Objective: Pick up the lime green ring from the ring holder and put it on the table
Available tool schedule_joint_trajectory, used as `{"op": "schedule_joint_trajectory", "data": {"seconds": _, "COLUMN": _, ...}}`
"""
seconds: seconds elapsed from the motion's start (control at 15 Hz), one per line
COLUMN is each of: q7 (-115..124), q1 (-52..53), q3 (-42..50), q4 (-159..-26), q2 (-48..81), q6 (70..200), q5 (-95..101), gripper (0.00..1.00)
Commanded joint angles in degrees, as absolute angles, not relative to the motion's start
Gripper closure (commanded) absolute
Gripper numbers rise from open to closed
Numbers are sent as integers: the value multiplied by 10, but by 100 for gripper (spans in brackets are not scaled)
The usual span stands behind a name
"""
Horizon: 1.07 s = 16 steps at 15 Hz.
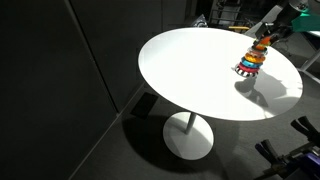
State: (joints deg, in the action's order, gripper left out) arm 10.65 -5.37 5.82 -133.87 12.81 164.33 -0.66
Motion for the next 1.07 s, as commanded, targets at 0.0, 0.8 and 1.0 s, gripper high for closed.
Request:
{"op": "schedule_joint_trajectory", "data": {"seconds": 0.0, "q7": 112, "q1": -43, "q3": 66, "q4": -1359, "q2": 80, "q6": 1638, "q5": -9, "gripper": 52}}
{"op": "schedule_joint_trajectory", "data": {"seconds": 0.8, "q7": 175, "q1": -46, "q3": 80, "q4": -1334, "q2": 58, "q6": 1636, "q5": 33, "gripper": 1}}
{"op": "schedule_joint_trajectory", "data": {"seconds": 1.0, "q7": 188, "q1": -46, "q3": 85, "q4": -1334, "q2": 60, "q6": 1632, "q5": 45, "gripper": 0}}
